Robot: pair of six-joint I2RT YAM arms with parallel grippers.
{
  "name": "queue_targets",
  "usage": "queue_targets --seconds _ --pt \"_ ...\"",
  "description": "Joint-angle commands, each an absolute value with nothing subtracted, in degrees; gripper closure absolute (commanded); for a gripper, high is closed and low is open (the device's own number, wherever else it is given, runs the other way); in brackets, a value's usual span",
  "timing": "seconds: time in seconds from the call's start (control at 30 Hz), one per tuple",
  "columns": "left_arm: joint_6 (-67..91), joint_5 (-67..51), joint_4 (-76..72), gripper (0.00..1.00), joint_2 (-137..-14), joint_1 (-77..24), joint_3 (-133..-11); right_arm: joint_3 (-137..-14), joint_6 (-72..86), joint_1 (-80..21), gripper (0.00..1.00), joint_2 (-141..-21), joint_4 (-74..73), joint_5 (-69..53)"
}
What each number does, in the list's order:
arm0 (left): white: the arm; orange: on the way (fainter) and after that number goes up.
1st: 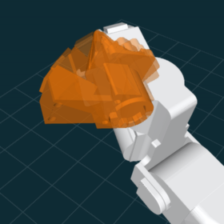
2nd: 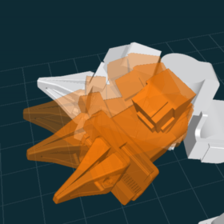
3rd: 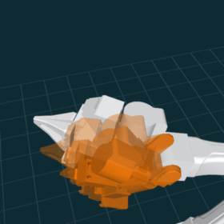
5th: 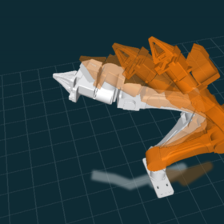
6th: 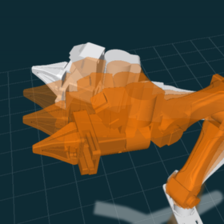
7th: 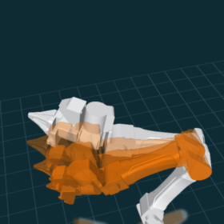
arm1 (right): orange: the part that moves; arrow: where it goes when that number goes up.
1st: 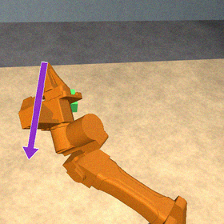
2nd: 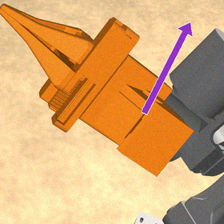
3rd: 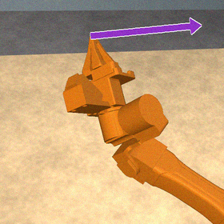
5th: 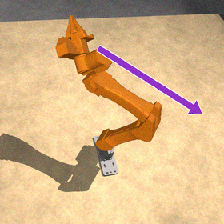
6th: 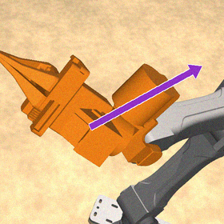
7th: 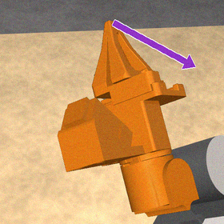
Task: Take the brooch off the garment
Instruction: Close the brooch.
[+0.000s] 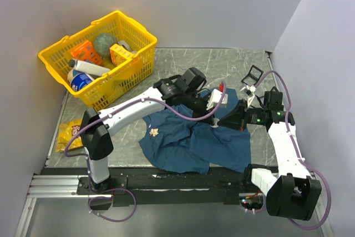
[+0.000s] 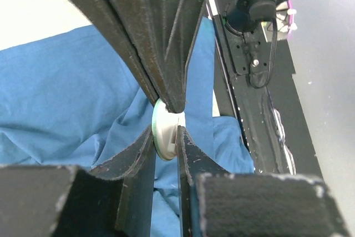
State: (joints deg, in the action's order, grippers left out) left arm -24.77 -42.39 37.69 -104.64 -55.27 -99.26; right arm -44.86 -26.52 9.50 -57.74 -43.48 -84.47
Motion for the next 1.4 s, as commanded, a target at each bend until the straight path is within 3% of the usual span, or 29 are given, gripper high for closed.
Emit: queue_targets --seconds 0.0,0.2,0.3,0.33,0.63,1.37 --pt "-31.5 -50.9 49.6 0.96 -105.5 -59.0 -101.2 -47.5 -27.5 10.0 1.0 -58.8 -41.9 -85.3" --pt "-34.4 -51.6 52.1 0.92 -105.2 -59.2 -101.5 -47.4 -27.5 9.9 1.0 -58.8 -41.8 -85.2" --pt "-35.8 -52.5 53.3 0.82 -105.2 -59.4 -101.6 -47.3 -27.5 9.9 1.0 -58.7 -41.7 -85.1" --pt "-35.9 -52.6 53.3 0.74 -105.1 -59.3 -101.6 -47.3 -27.5 9.9 1.0 -58.8 -41.7 -85.1" --pt "-34.9 -53.7 52.1 0.54 -105.4 -59.2 -102.3 -47.4 -28.4 9.9 1.0 -58.6 -42.3 -84.6" --pt "-19.9 -45.9 33.9 0.26 -99.7 -52.9 -95.5 -47.1 -38.8 7.5 1.0 -50.5 -47.1 -80.2"
